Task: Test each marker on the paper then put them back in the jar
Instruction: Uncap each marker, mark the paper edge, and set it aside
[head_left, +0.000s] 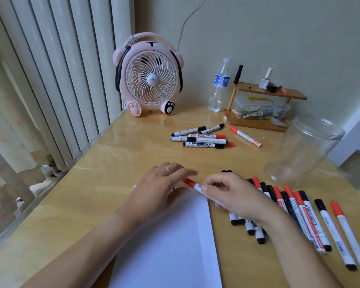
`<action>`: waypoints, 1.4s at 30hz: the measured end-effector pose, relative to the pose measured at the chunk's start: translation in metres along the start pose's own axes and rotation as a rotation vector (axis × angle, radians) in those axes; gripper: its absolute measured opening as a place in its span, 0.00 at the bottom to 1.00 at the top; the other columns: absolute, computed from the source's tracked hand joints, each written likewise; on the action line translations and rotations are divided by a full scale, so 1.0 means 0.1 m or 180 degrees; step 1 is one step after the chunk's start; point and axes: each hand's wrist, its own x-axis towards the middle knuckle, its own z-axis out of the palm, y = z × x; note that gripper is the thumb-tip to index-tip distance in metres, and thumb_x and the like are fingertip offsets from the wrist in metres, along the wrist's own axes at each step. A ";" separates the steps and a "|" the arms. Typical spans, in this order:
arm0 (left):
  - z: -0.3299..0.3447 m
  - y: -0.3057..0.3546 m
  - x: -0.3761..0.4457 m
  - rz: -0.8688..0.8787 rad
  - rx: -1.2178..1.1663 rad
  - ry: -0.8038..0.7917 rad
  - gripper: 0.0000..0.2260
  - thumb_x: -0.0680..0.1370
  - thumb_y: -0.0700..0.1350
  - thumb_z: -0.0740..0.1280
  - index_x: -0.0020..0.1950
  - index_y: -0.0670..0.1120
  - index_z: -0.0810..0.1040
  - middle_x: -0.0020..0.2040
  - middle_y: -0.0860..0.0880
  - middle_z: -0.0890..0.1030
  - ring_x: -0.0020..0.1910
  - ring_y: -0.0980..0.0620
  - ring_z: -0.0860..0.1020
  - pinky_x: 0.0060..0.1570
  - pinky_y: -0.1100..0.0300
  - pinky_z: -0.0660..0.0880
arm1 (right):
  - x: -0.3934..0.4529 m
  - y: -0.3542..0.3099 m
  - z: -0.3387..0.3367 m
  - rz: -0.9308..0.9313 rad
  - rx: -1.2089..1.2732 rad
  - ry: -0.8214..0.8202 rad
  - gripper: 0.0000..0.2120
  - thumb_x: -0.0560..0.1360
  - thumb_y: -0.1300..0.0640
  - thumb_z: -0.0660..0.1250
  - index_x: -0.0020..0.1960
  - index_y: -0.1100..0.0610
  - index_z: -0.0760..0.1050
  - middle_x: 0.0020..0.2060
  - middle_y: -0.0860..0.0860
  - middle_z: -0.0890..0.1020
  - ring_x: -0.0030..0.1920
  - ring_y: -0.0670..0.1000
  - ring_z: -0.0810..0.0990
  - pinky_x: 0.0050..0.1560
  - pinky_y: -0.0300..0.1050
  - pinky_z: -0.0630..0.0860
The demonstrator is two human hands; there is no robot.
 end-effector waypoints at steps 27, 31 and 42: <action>0.36 0.22 0.01 0.0198 0.0016 -0.1107 0.24 0.83 0.63 0.55 0.79 0.61 0.64 0.79 0.59 0.65 0.79 0.64 0.56 0.79 0.53 0.55 | 0.06 0.32 -0.44 0.1397 -0.1691 0.1757 0.11 0.82 0.48 0.63 0.54 0.56 0.71 0.44 0.53 0.76 0.44 0.58 0.77 0.39 0.46 0.70; 0.31 0.19 0.01 0.0225 -0.0221 -0.1066 0.24 0.82 0.62 0.59 0.78 0.62 0.66 0.78 0.60 0.66 0.78 0.66 0.57 0.78 0.55 0.56 | 0.42 0.25 -0.36 0.0465 -0.1574 0.1949 0.05 0.81 0.57 0.62 0.54 0.58 0.73 0.48 0.54 0.78 0.50 0.60 0.78 0.44 0.50 0.75; 0.21 0.04 0.04 -0.0054 -0.0290 -0.0407 0.14 0.82 0.52 0.59 0.66 0.58 0.77 0.63 0.61 0.76 0.65 0.61 0.72 0.67 0.69 0.58 | 1.55 0.34 -0.23 -0.0452 -0.2121 0.1797 0.13 0.77 0.64 0.64 0.61 0.57 0.76 0.58 0.54 0.77 0.61 0.57 0.75 0.55 0.50 0.73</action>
